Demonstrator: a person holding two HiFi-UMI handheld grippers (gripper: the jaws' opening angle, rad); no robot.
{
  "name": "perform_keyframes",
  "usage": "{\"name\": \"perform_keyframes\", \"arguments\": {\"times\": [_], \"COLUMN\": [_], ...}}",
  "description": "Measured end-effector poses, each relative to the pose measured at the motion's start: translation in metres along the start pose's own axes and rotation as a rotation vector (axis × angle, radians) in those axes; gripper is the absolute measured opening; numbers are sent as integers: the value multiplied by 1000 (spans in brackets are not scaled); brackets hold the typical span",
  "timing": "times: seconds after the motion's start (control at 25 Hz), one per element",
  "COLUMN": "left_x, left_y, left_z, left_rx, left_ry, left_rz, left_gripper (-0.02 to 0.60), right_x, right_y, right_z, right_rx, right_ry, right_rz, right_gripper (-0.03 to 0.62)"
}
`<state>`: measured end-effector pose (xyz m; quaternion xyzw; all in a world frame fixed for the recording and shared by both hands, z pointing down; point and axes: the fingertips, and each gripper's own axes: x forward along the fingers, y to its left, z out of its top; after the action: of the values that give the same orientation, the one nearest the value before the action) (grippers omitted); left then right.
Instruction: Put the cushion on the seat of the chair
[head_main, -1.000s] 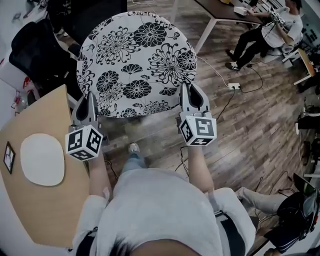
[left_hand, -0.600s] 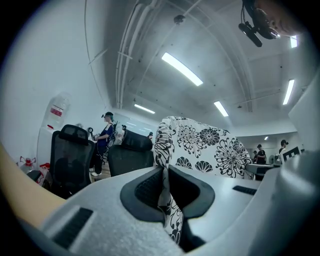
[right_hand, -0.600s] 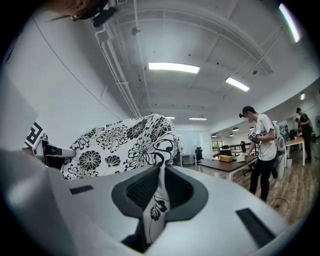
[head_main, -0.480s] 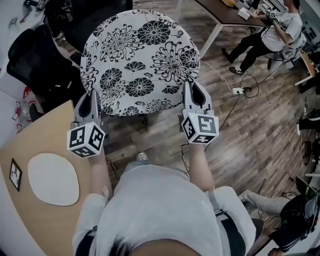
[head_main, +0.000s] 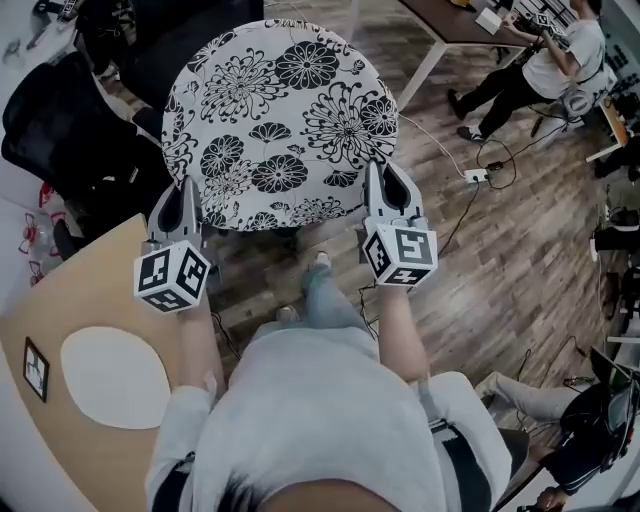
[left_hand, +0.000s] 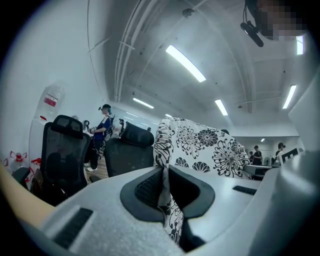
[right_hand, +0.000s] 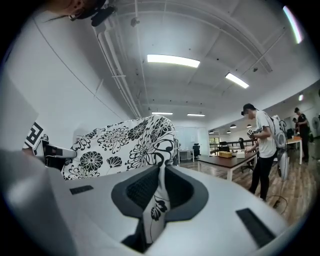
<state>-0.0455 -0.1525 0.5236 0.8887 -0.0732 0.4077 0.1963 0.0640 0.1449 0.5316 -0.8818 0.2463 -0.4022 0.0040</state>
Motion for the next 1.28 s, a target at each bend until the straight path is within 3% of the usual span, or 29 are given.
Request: {"name": "perform_keyframes", "arguments": {"times": [0.24,0.4,0.52,0.68,1.0,1.16,1.2,1.28], "left_x": [-10,-5,-21,-25,21,-15,-26,-16], "left_y": [-8,-8,-11,-12,4,9,14,12], "left_z": [-4,8,16,15,-21,-23,-27,-17], "left_rx": [14,87,108,91,56,44,44,62], "left_ry": [6,-56,-66,-59,20,54,33,-115], "left_rz": [0,-43,-17,26,126,177,157,23], "left_gripper": [23,23,23,23,23,23,23,23], "right_x": [-7,-10,-22,-18,49,32,19,-5], "right_y": [1,3,4,-3,-18,-2,6,6], "right_z": [-4,-5,-2,1,-34,-38,-39,-14], "right_rx": [16,34,52,43,25,21,6,-68], "right_ry": [-4,-99,-106,-79,32,92,72,-95], "right_rz": [13,-17,-6,16,91,125,107,-7], "right_gripper": [35,35,35,35,35,35,35,35]}}
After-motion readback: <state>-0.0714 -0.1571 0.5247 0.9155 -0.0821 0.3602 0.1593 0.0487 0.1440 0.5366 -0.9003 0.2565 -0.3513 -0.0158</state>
